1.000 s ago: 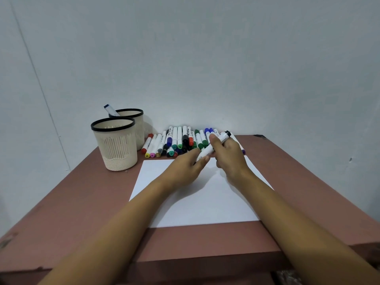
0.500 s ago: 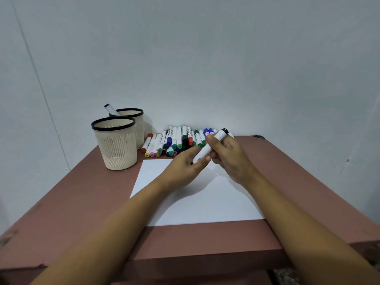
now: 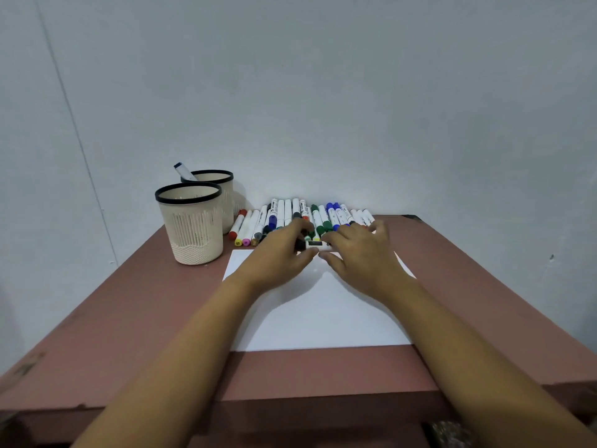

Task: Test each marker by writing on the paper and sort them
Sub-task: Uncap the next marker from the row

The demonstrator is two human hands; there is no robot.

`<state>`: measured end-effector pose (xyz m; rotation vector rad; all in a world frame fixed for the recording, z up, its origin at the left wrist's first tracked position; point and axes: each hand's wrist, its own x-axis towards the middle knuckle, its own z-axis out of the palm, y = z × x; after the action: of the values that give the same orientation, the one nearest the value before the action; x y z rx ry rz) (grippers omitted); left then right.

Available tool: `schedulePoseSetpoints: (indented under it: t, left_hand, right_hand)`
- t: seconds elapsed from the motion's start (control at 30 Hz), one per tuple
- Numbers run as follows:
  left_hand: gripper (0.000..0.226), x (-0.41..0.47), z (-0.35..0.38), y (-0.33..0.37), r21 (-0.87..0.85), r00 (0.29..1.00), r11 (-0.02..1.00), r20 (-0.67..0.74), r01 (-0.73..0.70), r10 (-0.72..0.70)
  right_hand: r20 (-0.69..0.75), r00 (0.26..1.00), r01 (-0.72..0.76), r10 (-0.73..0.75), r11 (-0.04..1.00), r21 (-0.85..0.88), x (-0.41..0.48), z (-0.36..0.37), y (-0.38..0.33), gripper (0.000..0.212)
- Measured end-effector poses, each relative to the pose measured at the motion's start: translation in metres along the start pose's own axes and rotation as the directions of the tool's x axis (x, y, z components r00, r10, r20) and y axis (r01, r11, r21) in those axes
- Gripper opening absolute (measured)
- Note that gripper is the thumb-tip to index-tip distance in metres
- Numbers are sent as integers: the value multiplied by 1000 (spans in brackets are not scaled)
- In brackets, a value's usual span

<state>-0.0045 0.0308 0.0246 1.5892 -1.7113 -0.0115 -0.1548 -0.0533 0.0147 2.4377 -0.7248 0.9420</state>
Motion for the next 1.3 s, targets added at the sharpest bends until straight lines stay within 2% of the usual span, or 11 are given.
schedulePoseSetpoints:
  t: [0.1,0.17,0.27,0.43,0.53,0.63,0.8,0.93,1.13,1.2,1.3]
  left_hand:
    - [11,1,-4,3,-176,986,977,-93,123,-141]
    - [19,4,-4,1,-107,974,978,-124,178,-191]
    - [34,4,-3,-1,64,985,986,-93,151,-145]
    - [22,3,-11,-5,201,983,977,177,-72,37]
    - [28,5,-12,-7,322,941,934,336,-158,44]
    - [30,4,-14,-9,377,915,902,400,-209,45]
    - [29,5,-23,-21,425,906,842,391,-334,162]
    - [34,2,-23,-27,373,900,844,354,-386,255]
    - [67,-1,-37,-38,483,935,812,287,-329,208]
    - [68,5,-39,-39,520,941,794,280,-316,191]
    - [64,10,-42,-37,566,959,777,223,-274,176]
  right_hand:
    - [149,988,-43,34,997,61,2,-5,-3,35]
    - [251,968,-66,26,986,153,2,-7,-5,30]
    - [280,960,-92,11,957,276,3,-14,-12,28]
    - [315,949,-68,16,985,156,10,-19,-5,35]
    - [395,917,-26,-47,984,176,14,-18,-5,30]
    - [415,902,23,-115,975,220,14,-18,-8,25]
    - [380,913,57,-148,969,239,15,-23,-8,31]
    - [332,926,104,-179,967,231,19,-25,-10,37]
    - [381,918,40,-109,982,186,10,-29,3,33]
    - [421,903,29,-92,988,154,14,-30,0,35]
    - [451,892,-103,-4,972,211,17,-31,-2,35]
